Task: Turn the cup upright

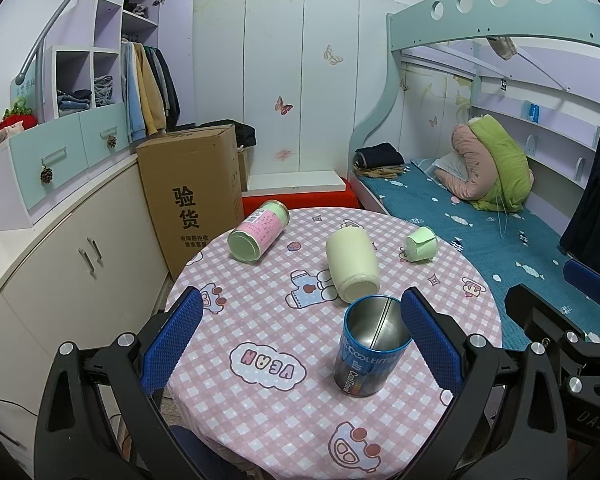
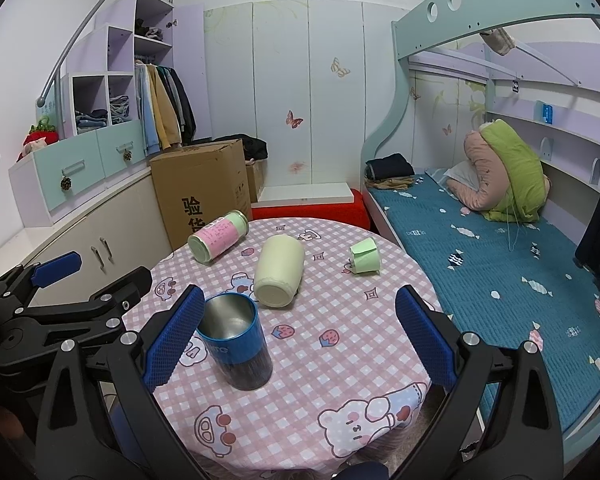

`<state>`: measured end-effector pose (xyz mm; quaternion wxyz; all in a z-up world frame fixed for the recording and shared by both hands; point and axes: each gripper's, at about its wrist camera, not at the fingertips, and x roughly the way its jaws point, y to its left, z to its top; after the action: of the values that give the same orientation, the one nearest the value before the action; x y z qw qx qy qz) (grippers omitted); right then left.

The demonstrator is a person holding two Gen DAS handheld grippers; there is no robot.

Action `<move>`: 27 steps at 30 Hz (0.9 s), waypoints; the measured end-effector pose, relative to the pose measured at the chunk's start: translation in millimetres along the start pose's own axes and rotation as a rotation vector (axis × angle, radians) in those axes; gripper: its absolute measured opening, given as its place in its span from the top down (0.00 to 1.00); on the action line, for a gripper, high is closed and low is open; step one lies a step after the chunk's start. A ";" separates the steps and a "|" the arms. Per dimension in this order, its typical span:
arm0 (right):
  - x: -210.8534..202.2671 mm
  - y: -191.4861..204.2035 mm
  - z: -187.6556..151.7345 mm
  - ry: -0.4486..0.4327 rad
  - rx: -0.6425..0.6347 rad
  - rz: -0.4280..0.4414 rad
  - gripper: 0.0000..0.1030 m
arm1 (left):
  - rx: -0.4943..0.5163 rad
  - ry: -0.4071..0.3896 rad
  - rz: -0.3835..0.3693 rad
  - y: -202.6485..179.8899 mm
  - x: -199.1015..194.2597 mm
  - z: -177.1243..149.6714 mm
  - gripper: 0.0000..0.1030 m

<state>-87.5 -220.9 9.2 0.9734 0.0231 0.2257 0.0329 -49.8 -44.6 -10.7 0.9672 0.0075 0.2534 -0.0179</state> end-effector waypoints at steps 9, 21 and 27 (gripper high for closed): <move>1.3 -0.9 -0.9 0.001 0.003 0.002 0.06 | -0.001 0.002 -0.002 -1.1 0.4 -0.8 0.07; 3.2 -2.0 -7.2 0.005 0.006 -0.003 0.06 | 0.004 -0.016 0.008 -5.9 1.4 -2.2 0.07; 3.5 -2.0 -6.5 0.005 0.007 -0.003 0.06 | 0.003 -0.013 0.004 -7.2 1.7 -1.4 0.07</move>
<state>-87.1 -222.4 1.8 0.9728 0.0259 0.2283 0.0308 -49.3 -51.9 -12.8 0.9689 0.0093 0.2469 -0.0165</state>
